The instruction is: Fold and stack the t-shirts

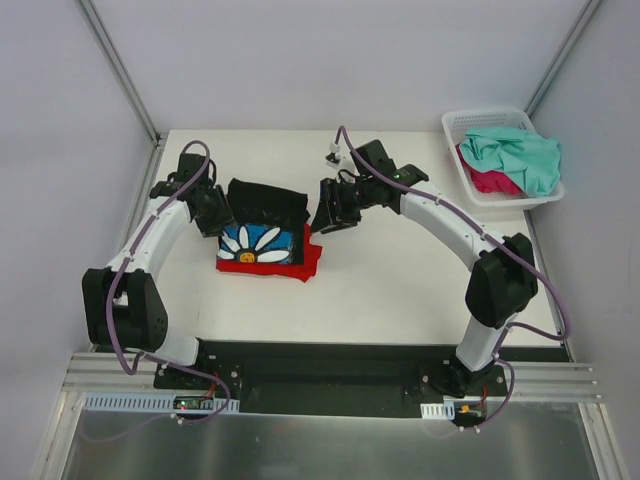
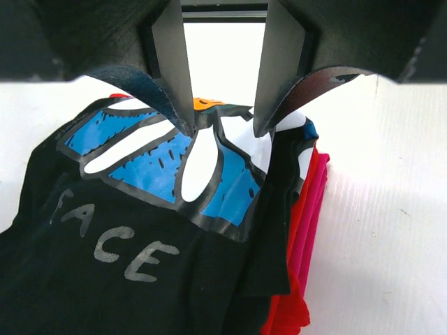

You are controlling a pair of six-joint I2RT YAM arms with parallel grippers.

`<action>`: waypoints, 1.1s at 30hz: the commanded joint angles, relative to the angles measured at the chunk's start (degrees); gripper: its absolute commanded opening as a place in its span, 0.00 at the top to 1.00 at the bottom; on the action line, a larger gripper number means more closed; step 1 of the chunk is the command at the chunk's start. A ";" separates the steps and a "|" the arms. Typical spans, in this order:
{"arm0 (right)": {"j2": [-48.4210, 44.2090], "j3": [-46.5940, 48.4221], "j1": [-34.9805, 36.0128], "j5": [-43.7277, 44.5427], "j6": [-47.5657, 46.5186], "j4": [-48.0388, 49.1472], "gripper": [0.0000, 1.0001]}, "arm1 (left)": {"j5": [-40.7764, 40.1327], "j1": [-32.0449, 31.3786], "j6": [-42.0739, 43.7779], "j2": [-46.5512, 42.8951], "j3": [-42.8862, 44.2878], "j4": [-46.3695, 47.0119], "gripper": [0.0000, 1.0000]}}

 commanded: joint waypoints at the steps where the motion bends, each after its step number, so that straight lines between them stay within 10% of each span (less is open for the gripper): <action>1: -1.98 0.00 -0.06 0.16 -0.93 -0.34 0.54 | -0.55 0.50 -0.59 -0.05 -1.16 -2.63 0.61; 17: -3.83 -2.02 -0.06 0.33 -0.84 0.01 0.54 | -3.54 0.85 -2.70 1.36 -9.87 0.27 0.62; 33: -3.65 -6.68 0.90 14.47 1.53 -5.87 0.54 | -8.89 -1.87 0.19 -13.42 1.64 -8.95 0.59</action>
